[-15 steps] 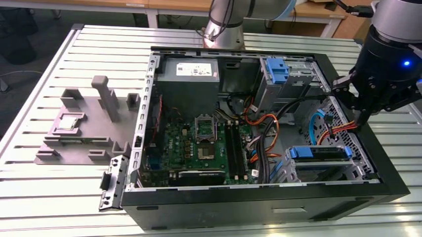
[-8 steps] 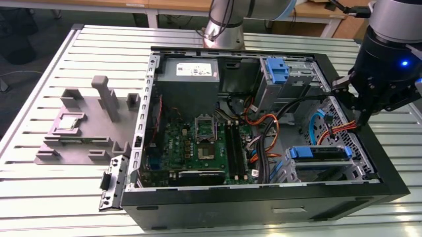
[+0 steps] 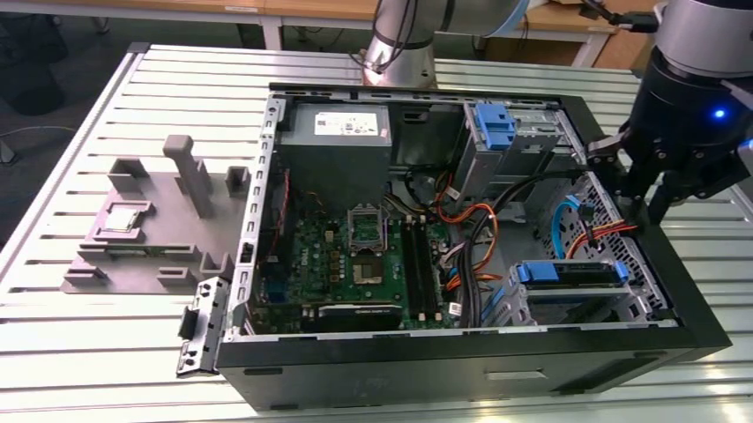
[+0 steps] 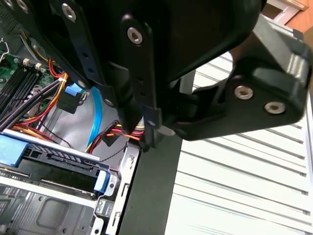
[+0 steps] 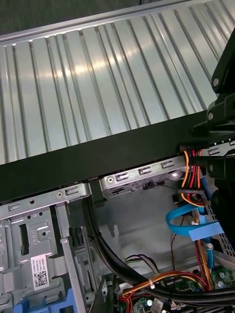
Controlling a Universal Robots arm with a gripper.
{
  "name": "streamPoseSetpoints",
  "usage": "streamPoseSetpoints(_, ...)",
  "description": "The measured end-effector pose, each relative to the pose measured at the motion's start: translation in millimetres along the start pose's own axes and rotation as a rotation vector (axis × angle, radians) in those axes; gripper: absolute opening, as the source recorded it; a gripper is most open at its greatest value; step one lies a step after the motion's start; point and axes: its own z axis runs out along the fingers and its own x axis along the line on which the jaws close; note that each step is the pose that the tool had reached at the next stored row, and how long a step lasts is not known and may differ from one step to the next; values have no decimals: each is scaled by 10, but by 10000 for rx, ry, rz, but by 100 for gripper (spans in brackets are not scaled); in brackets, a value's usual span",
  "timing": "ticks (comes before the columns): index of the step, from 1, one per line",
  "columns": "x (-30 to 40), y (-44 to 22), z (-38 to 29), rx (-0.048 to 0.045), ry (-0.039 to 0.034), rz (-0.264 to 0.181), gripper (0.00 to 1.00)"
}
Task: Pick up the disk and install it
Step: 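Insert the first disk wire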
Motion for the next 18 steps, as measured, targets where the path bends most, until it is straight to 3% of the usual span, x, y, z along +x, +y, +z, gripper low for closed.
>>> streamPoseSetpoints(1,2,-1,6,8,-9,-56,30)
streamPoseSetpoints(10,23,-3,69,-139,-39,-598,30)
streamPoseSetpoints(11,24,-2,73,-145,-39,-607,29)
streamPoseSetpoints(13,24,-2,77,-146,-45,-612,16)
streamPoseSetpoints(18,-1,2,26,-85,-59,-634,16)
